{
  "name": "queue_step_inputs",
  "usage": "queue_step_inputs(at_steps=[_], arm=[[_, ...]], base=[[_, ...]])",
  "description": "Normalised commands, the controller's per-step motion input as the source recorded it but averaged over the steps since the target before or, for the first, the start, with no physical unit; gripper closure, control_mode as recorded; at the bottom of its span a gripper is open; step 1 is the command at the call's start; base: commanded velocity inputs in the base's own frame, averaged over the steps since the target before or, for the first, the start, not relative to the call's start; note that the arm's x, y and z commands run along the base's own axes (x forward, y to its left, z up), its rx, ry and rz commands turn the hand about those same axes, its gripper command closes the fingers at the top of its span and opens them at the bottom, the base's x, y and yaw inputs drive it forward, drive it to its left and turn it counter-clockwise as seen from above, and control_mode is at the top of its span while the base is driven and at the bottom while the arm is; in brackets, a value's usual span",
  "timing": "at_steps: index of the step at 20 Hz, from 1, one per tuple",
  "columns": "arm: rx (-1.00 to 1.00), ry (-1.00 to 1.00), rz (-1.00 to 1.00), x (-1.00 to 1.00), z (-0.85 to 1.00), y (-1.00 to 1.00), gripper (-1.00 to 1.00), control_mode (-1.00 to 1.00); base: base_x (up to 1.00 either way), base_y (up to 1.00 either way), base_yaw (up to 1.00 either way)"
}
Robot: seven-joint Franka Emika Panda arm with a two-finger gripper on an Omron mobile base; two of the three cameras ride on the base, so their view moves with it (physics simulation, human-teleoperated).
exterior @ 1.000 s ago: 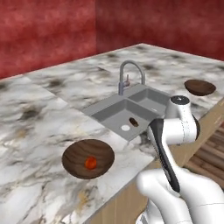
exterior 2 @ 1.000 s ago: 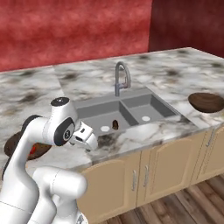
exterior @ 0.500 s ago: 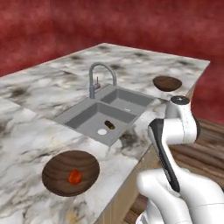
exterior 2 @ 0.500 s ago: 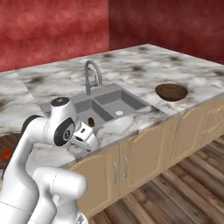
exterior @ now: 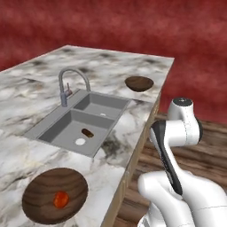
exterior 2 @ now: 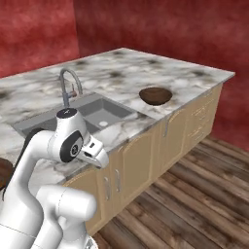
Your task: Pick the tomatos from the cabinet and place them in one bowl. Pick the sweet potato from the sink and place it in the other bowl.
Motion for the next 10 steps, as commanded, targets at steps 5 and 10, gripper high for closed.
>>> queue_step_inputs(at_steps=[5,10], arm=[[0.0,0.0,0.0,0.0,0.0,0.0,-1.0,1.0],[0.0,0.0,0.0,0.0,0.0,0.0,-1.0,1.0]], base=[[0.09,-0.19,-0.42],[0.0,-0.34,-0.41]])
